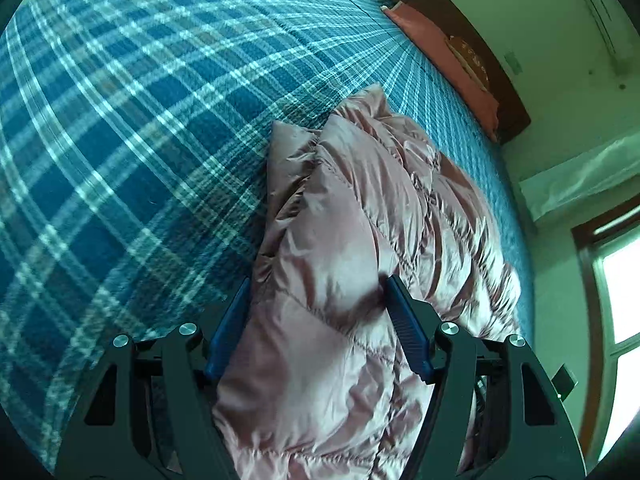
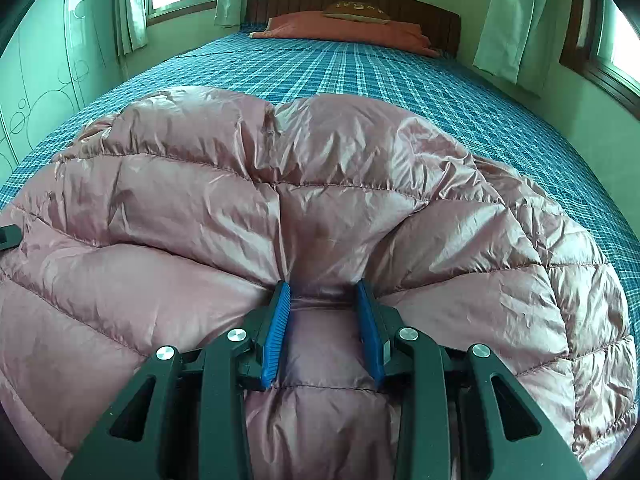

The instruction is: Fold large clothes

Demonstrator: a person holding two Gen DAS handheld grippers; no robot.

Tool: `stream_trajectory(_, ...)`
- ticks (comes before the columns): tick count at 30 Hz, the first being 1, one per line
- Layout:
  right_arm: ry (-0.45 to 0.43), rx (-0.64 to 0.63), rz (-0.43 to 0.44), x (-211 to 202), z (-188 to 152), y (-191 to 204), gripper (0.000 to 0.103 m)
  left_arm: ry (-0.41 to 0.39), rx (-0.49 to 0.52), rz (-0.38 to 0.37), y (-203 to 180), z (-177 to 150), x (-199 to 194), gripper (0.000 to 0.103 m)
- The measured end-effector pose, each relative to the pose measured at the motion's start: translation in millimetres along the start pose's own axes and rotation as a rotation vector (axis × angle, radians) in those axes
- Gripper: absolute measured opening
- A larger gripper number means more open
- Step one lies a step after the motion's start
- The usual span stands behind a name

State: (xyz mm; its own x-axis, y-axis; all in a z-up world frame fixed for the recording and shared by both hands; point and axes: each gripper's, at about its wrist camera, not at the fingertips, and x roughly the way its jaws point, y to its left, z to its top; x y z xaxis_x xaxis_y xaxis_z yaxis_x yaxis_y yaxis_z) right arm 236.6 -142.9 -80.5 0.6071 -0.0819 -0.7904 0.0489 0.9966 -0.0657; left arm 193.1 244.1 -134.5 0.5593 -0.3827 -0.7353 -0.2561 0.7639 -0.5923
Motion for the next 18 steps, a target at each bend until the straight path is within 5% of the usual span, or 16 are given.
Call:
stream_trajectory(7, -0.002, 0.0, -0.003, -0.7, 0.2, 0.9, 0.035, 0.005, -0.074, -0.096, 4.1, 1.1, 8.8, 0.069)
stream_trajectory(16, -0.003, -0.001, -0.008, -1.0, 0.2, 1.9, 0.035, -0.018, -0.128, -0.113, 3.2, 5.0, 13.3, 0.069)
stream_trajectory(18, -0.003, -0.003, -0.011, -1.2, 0.4, 2.0, 0.035, -0.015, -0.095, -0.098, -2.4, 5.2, 15.6, 0.061)
